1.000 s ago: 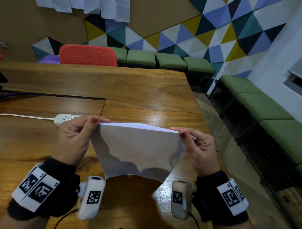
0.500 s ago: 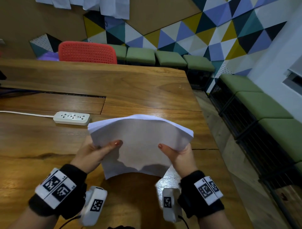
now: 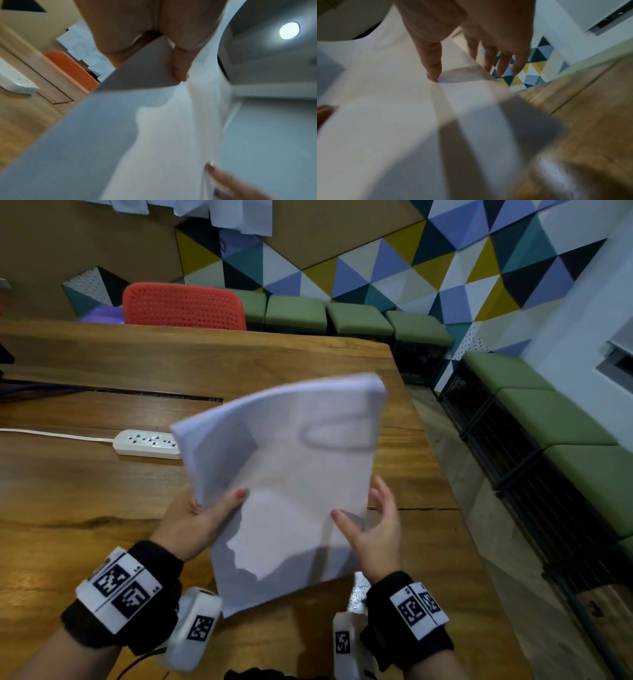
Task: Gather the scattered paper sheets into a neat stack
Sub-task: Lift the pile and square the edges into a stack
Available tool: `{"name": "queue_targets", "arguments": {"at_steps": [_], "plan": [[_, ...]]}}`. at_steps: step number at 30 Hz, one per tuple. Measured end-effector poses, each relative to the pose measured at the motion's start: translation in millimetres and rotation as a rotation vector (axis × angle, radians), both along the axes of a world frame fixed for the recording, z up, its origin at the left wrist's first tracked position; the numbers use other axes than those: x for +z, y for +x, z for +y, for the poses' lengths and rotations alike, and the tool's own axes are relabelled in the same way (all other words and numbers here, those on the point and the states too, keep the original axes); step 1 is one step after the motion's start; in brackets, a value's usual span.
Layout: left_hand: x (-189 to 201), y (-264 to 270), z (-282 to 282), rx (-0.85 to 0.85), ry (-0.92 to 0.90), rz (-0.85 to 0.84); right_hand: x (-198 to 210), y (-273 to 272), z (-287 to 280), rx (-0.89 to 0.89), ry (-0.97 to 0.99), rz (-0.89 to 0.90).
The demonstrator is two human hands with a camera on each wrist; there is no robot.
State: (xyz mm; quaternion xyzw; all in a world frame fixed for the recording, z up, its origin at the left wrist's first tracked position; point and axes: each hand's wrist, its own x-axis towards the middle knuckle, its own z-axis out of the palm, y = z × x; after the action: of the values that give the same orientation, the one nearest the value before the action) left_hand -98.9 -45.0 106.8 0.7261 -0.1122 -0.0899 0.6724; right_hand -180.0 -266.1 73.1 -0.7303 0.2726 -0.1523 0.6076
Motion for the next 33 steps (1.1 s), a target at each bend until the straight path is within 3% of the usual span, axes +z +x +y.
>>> {"name": "queue_targets", "arguments": {"at_steps": [2,3,6,8,12,16,17,19,20,21,23,25,28,33], "plan": [[-0.9,8.4,2.4,0.067,-0.180,0.027,-0.2,-4.1,-5.7,-0.116,0.022,0.070],[-2.9,12.9,3.2,0.091,-0.274,0.073,-0.8,-5.6,-8.3,-0.113,0.171,0.049],[-4.1,18.8,-0.9,0.122,-0.549,0.379,-1.3,-7.3,-4.5,0.112,0.895,-0.129],[-3.5,12.2,-9.7,0.096,-0.645,0.498,-1.8,-3.8,-0.3,0.223,1.062,-0.157],[-10.7,3.2,-8.3,-0.015,-0.655,0.465,1.7,1.4,-15.9,0.234,0.875,-0.297],[-8.9,30.1,46.8,-0.197,-0.889,0.510,12.1,-10.4,-50.8,0.218,0.645,-0.296],[-10.9,33.3,62.0,-0.202,-0.858,0.486,13.5,-13.8,-57.6,0.233,0.609,-0.288],[-2.9,39.3,73.1,-0.249,-0.631,0.416,13.8,-16.9,-65.0,0.268,0.542,-0.255],[-2.2,40.4,72.5,-0.215,-0.517,0.458,12.5,-16.8,-65.9,0.271,0.506,-0.225],[0.6,35.2,63.9,-0.163,-0.314,0.354,11.5,-16.2,-64.2,0.260,0.450,-0.180],[2.1,25.3,47.9,-0.093,-0.139,0.272,6.5,-13.7,-57.7,0.282,0.306,-0.095],[-6.7,20.4,36.7,-0.009,-0.123,0.206,5.4,-11.9,-47.6,0.267,0.184,-0.080],[-8.3,14.2,24.7,0.098,-0.159,0.093,-2.0,-10.5,-40.3,0.164,0.172,-0.143],[-28.4,0.4,18.4,0.051,-0.057,0.119,-40.5,-18.7,-25.4,0.088,0.110,0.011]]}}
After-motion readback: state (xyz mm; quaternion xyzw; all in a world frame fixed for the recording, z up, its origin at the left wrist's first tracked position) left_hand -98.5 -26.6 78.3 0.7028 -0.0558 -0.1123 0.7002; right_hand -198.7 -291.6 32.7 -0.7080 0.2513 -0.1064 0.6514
